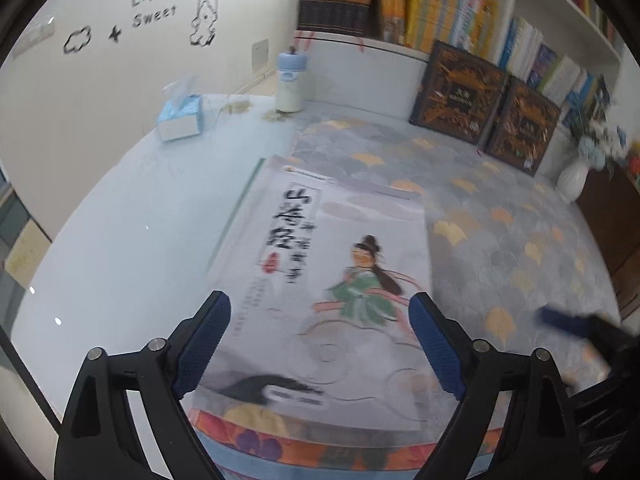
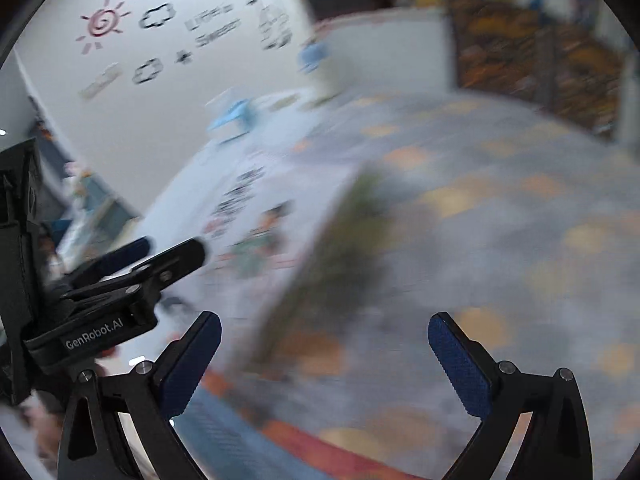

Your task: Organize books

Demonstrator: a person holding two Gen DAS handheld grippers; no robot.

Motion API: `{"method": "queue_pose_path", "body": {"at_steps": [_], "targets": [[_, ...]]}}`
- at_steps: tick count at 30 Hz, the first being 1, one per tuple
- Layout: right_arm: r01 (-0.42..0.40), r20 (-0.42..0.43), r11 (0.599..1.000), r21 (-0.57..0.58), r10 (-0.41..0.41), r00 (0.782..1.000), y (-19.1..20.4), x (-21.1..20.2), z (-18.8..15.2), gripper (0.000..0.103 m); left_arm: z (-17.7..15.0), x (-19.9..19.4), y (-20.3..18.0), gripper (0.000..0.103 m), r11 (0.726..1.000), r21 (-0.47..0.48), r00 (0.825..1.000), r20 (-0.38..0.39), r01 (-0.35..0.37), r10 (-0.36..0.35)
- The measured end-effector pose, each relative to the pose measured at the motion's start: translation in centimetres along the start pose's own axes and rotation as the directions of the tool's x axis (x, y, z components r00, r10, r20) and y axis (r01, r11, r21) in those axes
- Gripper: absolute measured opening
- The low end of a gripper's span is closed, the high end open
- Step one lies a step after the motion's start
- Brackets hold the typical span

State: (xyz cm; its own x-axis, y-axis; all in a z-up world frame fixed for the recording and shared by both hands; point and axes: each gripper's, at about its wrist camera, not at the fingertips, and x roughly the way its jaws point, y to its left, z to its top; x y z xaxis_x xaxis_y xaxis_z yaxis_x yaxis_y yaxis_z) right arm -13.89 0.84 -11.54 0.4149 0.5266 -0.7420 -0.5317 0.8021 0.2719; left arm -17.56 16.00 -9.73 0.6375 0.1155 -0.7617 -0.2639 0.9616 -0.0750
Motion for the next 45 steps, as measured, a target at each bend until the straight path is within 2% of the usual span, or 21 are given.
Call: {"method": "queue_pose_path", "body": {"at_steps": [1, 3, 4, 9, 14, 18, 22, 26, 45], "targets": [[0.062, 0.023, 0.998, -0.019, -0.062, 0.998, -0.5, -1.3, -0.3, 0.103, 0.0, 0.1, -0.8, 0.102, 1.000, 0.021, 1.000, -0.007, -0.004, 0.004], [0.145, 0.034, 0.988, -0.056, -0.143, 0.989, -1.3, -2.9, -0.8, 0.103, -0.1, -0.3, -2.8, 0.102, 0.998, 0.057, 1.000, 0.010, 0.014, -0.014], [0.160, 0.031, 0.985, -0.067, -0.159, 0.987, -1.7, -3.3, -1.0, 0.103, -0.2, -0.4, -3.5, 0.102, 0.998, 0.067, 1.000, 0.012, 0.022, -0.022], [0.214, 0.031, 0.973, -0.081, -0.212, 0.977, -3.9, -4.9, -1.5, 0.103, -0.8, -0.7, -7.9, 0.102, 0.990, 0.133, 0.998, 0.022, 0.052, -0.056], [0.229, 0.046, 0.973, -0.017, -0.228, 0.973, -6.4, -6.1, -2.5, 0.103, -1.0, -1.1, -11.0, 0.102, 0.981, 0.174, 0.995, 0.035, 0.088, -0.096], [0.272, 0.054, 0.962, 0.024, -0.273, 0.961, -8.2, -7.2, -3.1, 0.103, -0.9, -1.1, -12.4, 0.102, 0.975, 0.201, 0.994, 0.041, 0.095, -0.105], [0.278, 0.068, 0.958, 0.073, -0.283, 0.957, -10.2, -7.9, -3.3, 0.103, -1.1, -1.1, -12.9, 0.102, 0.974, 0.213, 0.995, 0.039, 0.084, -0.094], [0.308, 0.092, 0.940, 0.146, -0.323, 0.942, -11.7, -8.7, -3.4, 0.103, -1.3, -0.8, -13.3, 0.102, 0.972, 0.218, 0.996, 0.022, 0.083, -0.090], [0.302, 0.121, 0.943, 0.138, -0.319, 0.940, -11.4, -9.2, -3.2, 0.103, -1.3, -0.3, -13.0, 0.102, 0.972, 0.202, 0.993, 0.001, 0.117, -0.119]]}}
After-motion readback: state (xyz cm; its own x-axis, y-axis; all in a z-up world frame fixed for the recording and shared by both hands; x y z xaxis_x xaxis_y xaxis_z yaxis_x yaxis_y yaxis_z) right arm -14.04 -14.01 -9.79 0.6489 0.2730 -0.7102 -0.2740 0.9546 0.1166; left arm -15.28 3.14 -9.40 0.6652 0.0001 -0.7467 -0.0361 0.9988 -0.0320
